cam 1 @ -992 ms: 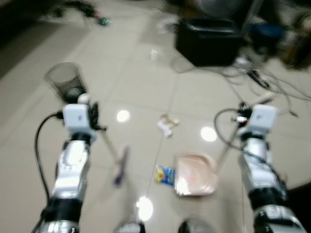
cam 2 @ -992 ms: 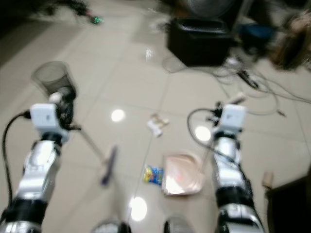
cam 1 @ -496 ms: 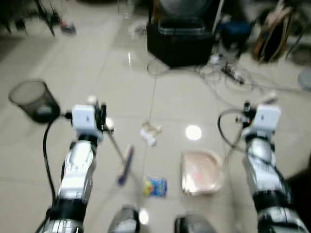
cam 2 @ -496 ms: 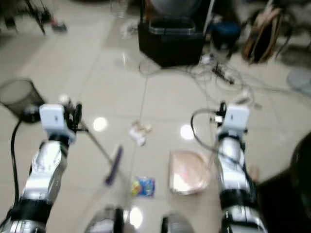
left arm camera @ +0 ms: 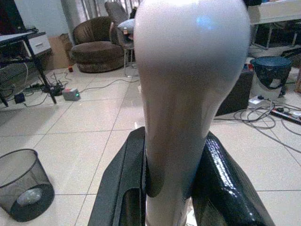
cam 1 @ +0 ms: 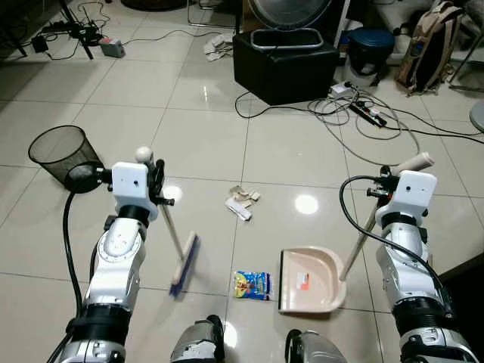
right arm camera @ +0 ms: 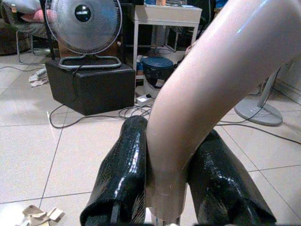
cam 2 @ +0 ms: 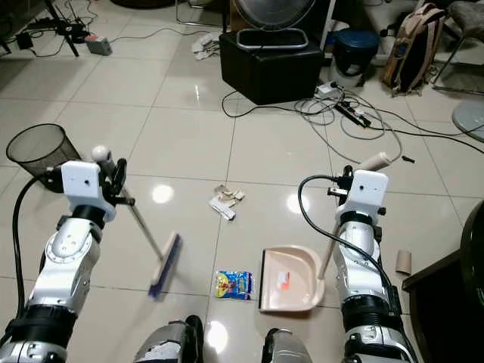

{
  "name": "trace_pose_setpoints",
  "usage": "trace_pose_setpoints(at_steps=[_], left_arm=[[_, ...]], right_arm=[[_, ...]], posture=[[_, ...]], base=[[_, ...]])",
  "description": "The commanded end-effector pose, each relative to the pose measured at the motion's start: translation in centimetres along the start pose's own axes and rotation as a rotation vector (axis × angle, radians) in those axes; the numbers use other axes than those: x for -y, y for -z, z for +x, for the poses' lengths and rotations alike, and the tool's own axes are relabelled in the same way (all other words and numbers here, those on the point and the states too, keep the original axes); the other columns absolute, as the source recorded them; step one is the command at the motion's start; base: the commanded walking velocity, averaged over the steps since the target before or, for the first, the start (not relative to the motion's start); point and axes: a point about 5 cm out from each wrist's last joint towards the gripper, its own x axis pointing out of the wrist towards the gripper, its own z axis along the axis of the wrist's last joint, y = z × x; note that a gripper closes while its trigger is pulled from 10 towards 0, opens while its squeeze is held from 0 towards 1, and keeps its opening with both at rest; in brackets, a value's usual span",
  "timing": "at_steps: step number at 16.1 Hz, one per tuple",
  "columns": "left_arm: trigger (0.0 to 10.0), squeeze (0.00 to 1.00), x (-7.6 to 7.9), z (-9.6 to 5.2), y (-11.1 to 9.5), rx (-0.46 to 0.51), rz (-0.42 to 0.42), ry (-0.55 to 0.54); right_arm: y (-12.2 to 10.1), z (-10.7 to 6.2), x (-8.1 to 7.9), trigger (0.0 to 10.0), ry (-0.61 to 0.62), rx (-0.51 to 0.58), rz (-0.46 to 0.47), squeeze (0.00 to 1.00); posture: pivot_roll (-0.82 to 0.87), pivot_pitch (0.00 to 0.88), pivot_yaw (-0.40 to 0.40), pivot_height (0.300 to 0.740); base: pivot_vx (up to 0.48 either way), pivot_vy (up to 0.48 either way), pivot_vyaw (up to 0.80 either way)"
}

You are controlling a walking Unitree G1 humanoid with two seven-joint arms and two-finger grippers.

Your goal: Sweep floor

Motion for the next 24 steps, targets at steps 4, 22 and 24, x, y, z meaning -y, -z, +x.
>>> trace_pose_setpoints(at_steps=[4, 22, 24], left_arm=[[10.0, 0.00, 0.2, 0.2, 0.1, -0.016, 0.009, 0.024], [10.0, 0.00, 0.6, -0.9, 2.2, 0.080, 0.051, -0.049], [10.0, 0.00, 0.8, -1.2, 2.5, 0.087, 0.008, -0.050]], right_arm=[[0.0, 0.3, -0.3, 10.0, -0.003, -0.014, -0.009, 0.00], [-0.3, 0.4, -4.2, 10.0, -0.110, 0.138, -0.140, 0.00], [0.0, 0.0, -4.8, 10.0, -0.121, 0.135, -0.115, 0.00]], posture=[[-0.01, 0.180, 0.061, 0.740], [-0.01, 0.325, 0.056, 0.740], [0.00, 0.347, 0.047, 0.740]], base=[[0.000, 0.000, 0.00], [0.000, 0.000, 0.00], [0.000, 0.000, 0.00]])
